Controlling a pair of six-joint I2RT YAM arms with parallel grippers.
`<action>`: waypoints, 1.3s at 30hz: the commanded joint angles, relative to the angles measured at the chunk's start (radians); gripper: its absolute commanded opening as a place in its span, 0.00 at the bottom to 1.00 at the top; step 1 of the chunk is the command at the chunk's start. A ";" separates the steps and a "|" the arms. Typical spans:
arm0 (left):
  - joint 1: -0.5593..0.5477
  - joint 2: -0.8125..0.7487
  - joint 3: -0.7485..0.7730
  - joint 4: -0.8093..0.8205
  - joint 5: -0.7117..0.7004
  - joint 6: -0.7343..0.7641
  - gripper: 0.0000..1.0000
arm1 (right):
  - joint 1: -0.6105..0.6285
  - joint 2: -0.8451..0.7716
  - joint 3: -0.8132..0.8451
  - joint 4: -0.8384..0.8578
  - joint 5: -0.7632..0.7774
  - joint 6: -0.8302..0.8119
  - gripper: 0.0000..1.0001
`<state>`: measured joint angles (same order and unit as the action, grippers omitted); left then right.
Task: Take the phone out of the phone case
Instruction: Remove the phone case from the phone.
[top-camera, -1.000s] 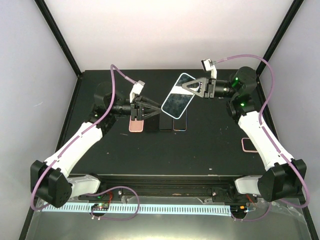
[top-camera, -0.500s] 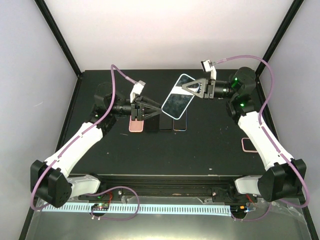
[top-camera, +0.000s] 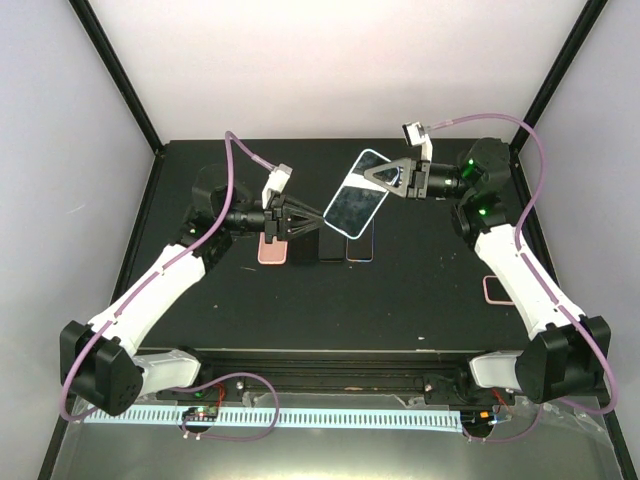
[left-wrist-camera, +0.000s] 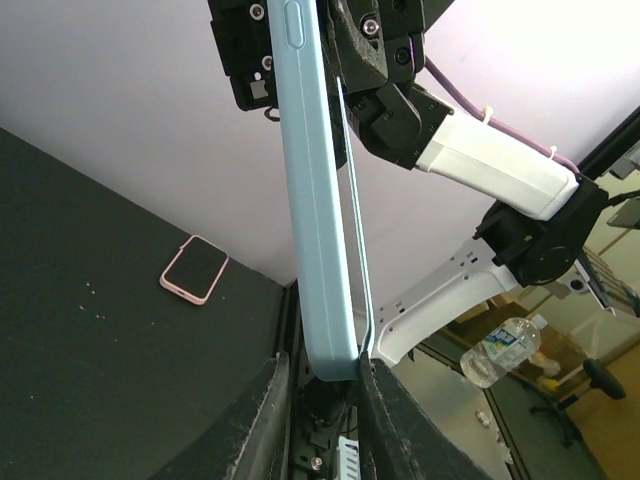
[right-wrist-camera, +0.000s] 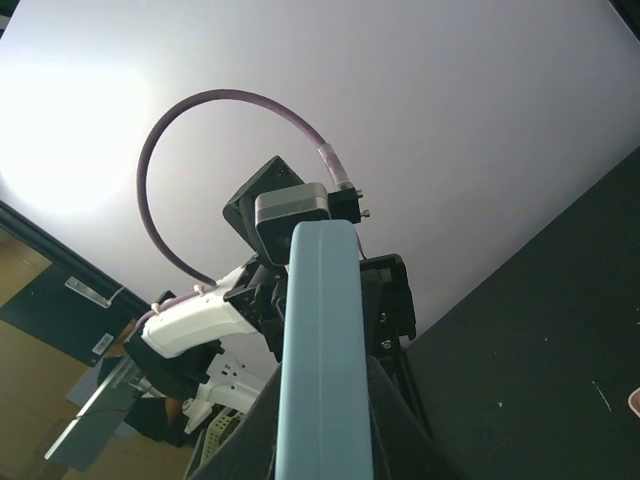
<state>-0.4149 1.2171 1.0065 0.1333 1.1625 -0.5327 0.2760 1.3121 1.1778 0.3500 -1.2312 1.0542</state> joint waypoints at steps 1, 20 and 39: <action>0.005 0.026 0.018 -0.082 -0.100 0.037 0.20 | 0.025 -0.036 0.007 0.166 -0.028 0.114 0.01; 0.023 0.099 0.023 -0.105 -0.158 0.027 0.14 | 0.072 -0.034 -0.035 0.447 -0.046 0.331 0.01; -0.005 0.108 0.132 -0.114 -0.103 0.063 0.37 | 0.203 -0.050 -0.028 -0.024 -0.129 -0.103 0.01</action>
<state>-0.4160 1.2854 1.0721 -0.0074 1.2053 -0.4896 0.3794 1.3190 1.1076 0.4889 -1.2060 1.0466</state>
